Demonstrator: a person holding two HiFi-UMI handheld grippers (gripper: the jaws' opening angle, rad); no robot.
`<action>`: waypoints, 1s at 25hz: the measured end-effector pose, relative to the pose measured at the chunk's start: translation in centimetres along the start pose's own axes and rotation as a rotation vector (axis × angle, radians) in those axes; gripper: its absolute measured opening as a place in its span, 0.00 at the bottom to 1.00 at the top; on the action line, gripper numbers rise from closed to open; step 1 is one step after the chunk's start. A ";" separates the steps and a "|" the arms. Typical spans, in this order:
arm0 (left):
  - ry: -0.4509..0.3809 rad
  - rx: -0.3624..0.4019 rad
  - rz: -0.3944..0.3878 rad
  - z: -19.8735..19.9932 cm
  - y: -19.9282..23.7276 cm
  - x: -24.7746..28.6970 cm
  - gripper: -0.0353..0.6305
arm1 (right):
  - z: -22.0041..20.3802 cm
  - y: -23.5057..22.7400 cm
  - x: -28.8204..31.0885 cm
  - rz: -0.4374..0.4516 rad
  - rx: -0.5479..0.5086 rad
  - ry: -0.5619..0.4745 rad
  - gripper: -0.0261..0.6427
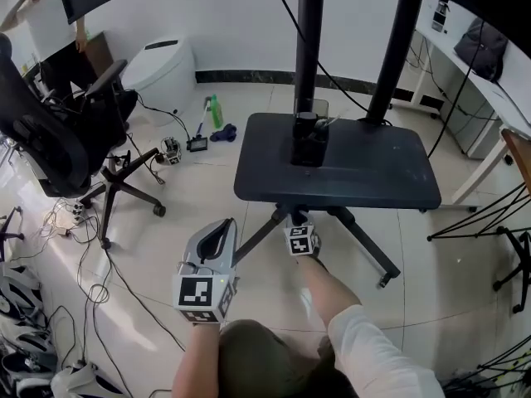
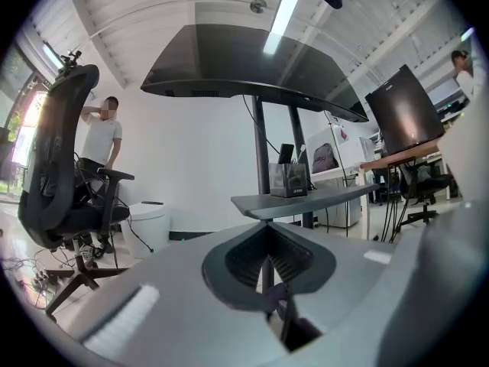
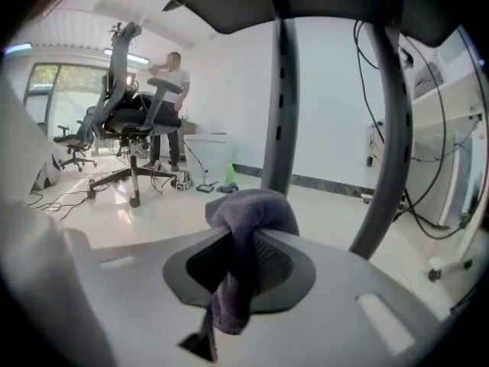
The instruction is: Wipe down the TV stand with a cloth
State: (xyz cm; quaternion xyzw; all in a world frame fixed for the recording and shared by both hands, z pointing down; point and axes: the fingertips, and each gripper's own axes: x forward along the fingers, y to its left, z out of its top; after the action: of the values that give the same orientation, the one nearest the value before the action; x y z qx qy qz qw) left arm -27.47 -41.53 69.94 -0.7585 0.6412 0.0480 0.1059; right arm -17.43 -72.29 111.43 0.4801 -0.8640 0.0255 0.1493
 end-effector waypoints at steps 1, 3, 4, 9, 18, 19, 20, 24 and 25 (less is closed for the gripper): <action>-0.005 0.005 -0.001 0.1 0.0 -0.1 0.08 | -1.0 0.2 0.2 0.003 0.015 0.009 0.12; -0.013 0.012 -0.010 0.3 -0.4 0.2 0.08 | -1.5 0.9 0.5 0.015 0.023 0.015 0.12; -0.018 0.013 -0.013 0.5 -0.8 0.4 0.08 | -1.7 1.6 0.6 0.028 0.019 0.019 0.12; -0.030 0.033 -0.018 0.9 -2.2 1.1 0.08 | -7.8 15.5 -0.1 0.250 -0.044 0.086 0.12; 0.051 0.010 0.224 -6.5 10.7 -5.1 0.11 | -10.2 32.8 -6.3 0.482 -0.100 0.080 0.12; 0.066 -0.004 0.256 -7.4 11.7 -5.9 0.11 | -9.3 32.8 -6.4 0.484 -0.102 0.062 0.12; 0.074 -0.012 0.271 -7.7 12.1 -6.3 0.11 | -8.2 32.7 -6.8 0.482 -0.110 0.041 0.12; 0.046 0.014 0.235 -5.1 8.6 -4.6 0.11 | -0.4 25.1 -11.4 0.390 -0.074 -0.122 0.12; 0.038 0.020 0.214 -4.1 7.0 -3.6 0.11 | 2.4 21.1 -13.5 0.348 -0.049 -0.188 0.12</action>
State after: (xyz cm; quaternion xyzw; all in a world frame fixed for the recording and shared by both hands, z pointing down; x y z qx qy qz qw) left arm -35.26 -40.04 74.00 -0.6854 0.7209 0.0382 0.0955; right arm -28.93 -50.30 107.36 0.3200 -0.9445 -0.0148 0.0729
